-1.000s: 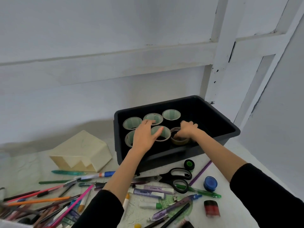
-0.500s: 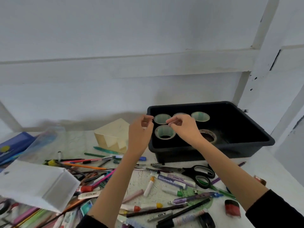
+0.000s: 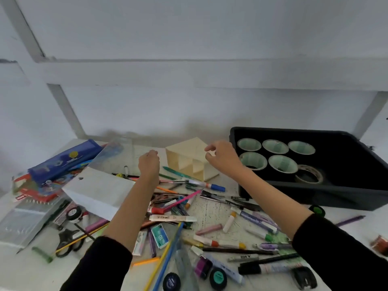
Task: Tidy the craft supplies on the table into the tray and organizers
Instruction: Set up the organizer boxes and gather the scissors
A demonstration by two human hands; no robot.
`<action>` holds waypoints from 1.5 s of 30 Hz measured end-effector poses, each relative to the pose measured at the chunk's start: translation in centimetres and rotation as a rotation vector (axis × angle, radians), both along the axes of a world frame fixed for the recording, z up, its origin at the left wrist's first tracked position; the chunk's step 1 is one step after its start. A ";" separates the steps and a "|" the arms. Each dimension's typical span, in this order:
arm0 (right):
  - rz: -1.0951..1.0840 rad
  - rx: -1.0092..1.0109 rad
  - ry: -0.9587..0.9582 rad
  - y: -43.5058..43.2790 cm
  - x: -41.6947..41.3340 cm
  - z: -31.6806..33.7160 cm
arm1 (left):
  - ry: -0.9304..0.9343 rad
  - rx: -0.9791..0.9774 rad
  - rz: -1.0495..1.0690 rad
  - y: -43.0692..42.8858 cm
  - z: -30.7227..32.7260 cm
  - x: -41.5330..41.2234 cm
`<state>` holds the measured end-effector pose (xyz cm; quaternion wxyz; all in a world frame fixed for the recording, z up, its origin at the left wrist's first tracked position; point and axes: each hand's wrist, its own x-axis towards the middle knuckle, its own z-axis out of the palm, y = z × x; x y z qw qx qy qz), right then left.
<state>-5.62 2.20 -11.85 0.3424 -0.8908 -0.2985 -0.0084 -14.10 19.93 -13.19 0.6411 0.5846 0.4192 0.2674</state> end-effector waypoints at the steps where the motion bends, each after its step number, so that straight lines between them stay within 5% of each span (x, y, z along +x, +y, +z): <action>1: -0.005 -0.043 -0.014 1.1 0.1 -0.1 | 0.029 -0.029 0.001 1.1 -0.1 0.3; 7: -0.099 -0.311 -0.011 5.8 1.3 -1.4 | 0.116 -0.198 -0.148 4.5 -0.2 2.9; 20: -0.225 -0.301 0.039 7.7 2.2 -4.3 | 0.222 -0.233 -0.480 5.8 -1.4 6.6; 25: -0.334 -0.096 0.093 7.2 3.0 -4.6 | 0.189 -0.188 -0.553 5.7 -1.4 7.1; 31: -0.436 0.577 0.531 6.5 3.4 -3.4 | 0.146 -0.039 -0.654 4.3 -1.0 7.8; 36: -0.459 0.621 0.581 6.4 2.6 -4.8 | 0.003 0.010 -0.774 1.7 -1.2 8.1; 41: -0.492 0.608 0.548 5.7 2.4 -6.1 | 0.104 0.312 -0.877 -0.2 -2.7 8.1; 45: -0.517 0.634 0.550 5.2 2.7 -5.8 | 0.129 0.271 -0.803 -1.6 -3.2 8.5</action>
